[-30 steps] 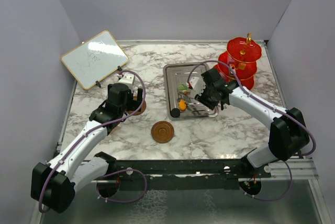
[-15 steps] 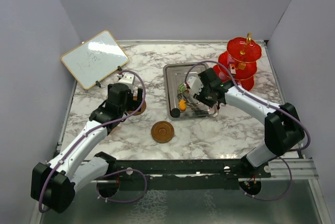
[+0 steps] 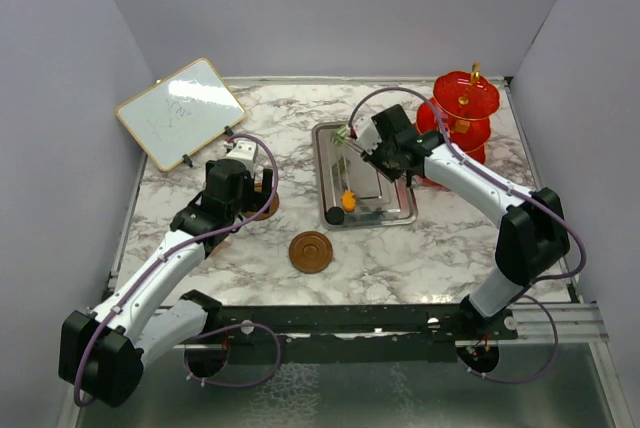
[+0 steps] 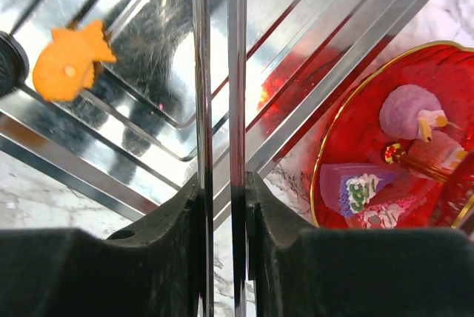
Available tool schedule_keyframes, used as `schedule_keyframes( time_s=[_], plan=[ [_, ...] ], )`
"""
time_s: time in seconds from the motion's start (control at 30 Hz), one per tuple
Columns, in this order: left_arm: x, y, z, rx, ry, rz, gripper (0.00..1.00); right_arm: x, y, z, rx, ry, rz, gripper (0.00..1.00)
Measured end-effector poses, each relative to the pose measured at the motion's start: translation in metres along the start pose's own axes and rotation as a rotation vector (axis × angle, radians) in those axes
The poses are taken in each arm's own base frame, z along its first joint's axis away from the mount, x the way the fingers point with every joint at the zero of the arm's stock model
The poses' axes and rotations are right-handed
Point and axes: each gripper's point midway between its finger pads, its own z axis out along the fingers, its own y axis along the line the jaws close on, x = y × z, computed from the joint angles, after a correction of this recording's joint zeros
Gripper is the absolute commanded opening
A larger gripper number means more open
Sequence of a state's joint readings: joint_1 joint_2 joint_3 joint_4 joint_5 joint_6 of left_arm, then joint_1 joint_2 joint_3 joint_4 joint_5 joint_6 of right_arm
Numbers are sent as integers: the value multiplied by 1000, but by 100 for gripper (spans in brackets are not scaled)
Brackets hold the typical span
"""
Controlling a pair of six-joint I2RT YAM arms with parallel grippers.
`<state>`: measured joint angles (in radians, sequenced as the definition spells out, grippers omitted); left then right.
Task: Serve the afternoon tea
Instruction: Adjust the dessert on the tray.
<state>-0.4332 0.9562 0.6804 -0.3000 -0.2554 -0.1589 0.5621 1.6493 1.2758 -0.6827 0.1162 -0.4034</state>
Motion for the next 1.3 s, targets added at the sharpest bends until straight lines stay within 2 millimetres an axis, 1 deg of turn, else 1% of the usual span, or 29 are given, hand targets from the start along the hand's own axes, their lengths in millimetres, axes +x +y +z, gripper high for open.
schedule_keyframes(
  time_s=[0.07, 0.17, 0.2, 0.33, 0.43, 0.5, 0.57, 0.63, 0.77, 0.83, 0.97, 1.1, 1.23, 1.3],
  plan=[
    [0, 0, 0, 0, 0, 1, 99, -13, -5, -8, 7, -28, 45, 11],
    [0, 0, 0, 0, 0, 1, 99, -19, -5, -17, 3, -32, 105, 11],
    [0, 0, 0, 0, 0, 1, 99, -18, -4, -19, -3, -24, 120, 11],
    [0, 0, 0, 0, 0, 1, 99, -1, 12, -32, -55, 37, 200, 12],
    [0, 0, 0, 0, 0, 1, 99, 15, 28, -51, -107, 82, 276, 12],
    [0, 0, 0, 0, 0, 1, 99, 22, 36, -65, -135, 100, 321, 12],
    [0, 0, 0, 0, 0, 1, 99, 25, 45, -79, -168, 107, 369, 13],
    [0, 0, 0, 0, 0, 1, 99, 26, 50, -90, -191, 114, 403, 14],
    [0, 0, 0, 1, 0, 1, 99, 16, 55, -101, -242, 120, 442, 14],
    [0, 0, 0, 1, -1, 1, 99, 9, 58, -100, -272, 129, 457, 14],
    [0, 0, 0, 2, -2, 1, 99, 5, 66, -86, -319, 201, 481, 15],
    [0, -1, -1, 5, -2, 0, 99, 9, 77, -65, -366, 288, 491, 17],
    [0, -1, -1, 8, -2, 0, 99, 15, 88, -52, -419, 352, 498, 17],
    [0, -2, -1, 11, -2, 0, 99, 15, 89, -47, -424, 379, 497, 20]
  ],
)
